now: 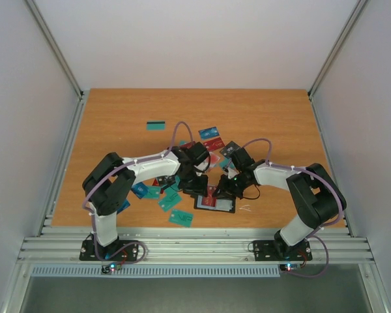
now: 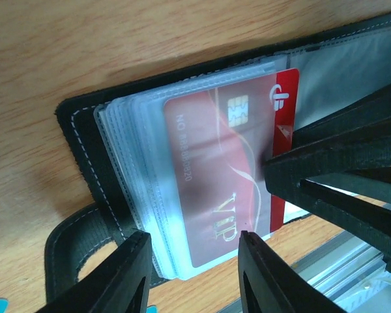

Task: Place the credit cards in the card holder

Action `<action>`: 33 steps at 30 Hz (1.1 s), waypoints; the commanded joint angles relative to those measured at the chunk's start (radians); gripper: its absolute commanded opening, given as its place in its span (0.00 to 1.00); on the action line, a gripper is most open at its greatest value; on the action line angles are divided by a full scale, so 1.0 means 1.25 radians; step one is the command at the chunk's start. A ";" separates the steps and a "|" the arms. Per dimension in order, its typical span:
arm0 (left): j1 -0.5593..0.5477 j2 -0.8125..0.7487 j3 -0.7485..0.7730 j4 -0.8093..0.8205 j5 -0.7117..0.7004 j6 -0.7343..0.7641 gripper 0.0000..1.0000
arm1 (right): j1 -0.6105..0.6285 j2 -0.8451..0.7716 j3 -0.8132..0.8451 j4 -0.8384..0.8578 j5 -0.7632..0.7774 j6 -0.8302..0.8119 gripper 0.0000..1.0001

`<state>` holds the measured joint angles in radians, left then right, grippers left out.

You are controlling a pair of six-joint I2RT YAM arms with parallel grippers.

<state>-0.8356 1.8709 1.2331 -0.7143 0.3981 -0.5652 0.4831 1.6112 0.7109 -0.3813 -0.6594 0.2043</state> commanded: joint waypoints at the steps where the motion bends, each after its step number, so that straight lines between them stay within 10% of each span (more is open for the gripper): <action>1: 0.001 0.030 0.008 0.016 0.031 -0.003 0.38 | 0.007 0.019 -0.020 0.025 0.012 0.010 0.19; 33: -0.016 0.070 0.067 -0.019 0.024 -0.011 0.39 | 0.007 0.028 -0.021 0.038 -0.016 0.005 0.21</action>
<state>-0.8455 1.9377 1.2869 -0.7444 0.4294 -0.5758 0.4828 1.6150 0.6975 -0.3435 -0.6880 0.2089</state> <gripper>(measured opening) 0.395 0.213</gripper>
